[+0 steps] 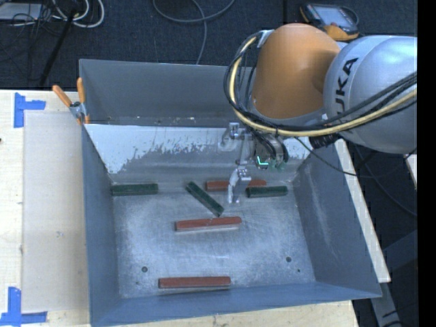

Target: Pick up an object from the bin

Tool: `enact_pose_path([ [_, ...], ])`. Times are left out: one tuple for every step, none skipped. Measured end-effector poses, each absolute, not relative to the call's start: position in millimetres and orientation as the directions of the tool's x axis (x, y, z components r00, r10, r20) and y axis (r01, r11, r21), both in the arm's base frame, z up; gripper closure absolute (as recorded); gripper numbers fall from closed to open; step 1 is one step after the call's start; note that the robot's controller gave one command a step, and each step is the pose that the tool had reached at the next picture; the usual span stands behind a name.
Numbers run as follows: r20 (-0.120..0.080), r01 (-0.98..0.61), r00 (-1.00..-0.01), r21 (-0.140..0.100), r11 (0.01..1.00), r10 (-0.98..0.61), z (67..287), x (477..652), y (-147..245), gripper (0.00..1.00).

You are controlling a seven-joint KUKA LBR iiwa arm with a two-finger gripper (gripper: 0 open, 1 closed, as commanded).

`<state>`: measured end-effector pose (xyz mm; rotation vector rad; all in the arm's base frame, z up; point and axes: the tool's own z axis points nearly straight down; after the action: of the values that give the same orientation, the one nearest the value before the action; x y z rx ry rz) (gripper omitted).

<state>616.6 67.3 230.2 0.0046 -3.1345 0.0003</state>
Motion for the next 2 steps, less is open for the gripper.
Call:
enact_pose_path([
  [0.004,-0.002,-1.000,0.000,1.000,-0.002,232.4,617.1,67.2,0.00],
  [0.004,-0.086,-0.996,-0.001,0.996,-0.086,247.1,610.1,74.1,0.00],
])
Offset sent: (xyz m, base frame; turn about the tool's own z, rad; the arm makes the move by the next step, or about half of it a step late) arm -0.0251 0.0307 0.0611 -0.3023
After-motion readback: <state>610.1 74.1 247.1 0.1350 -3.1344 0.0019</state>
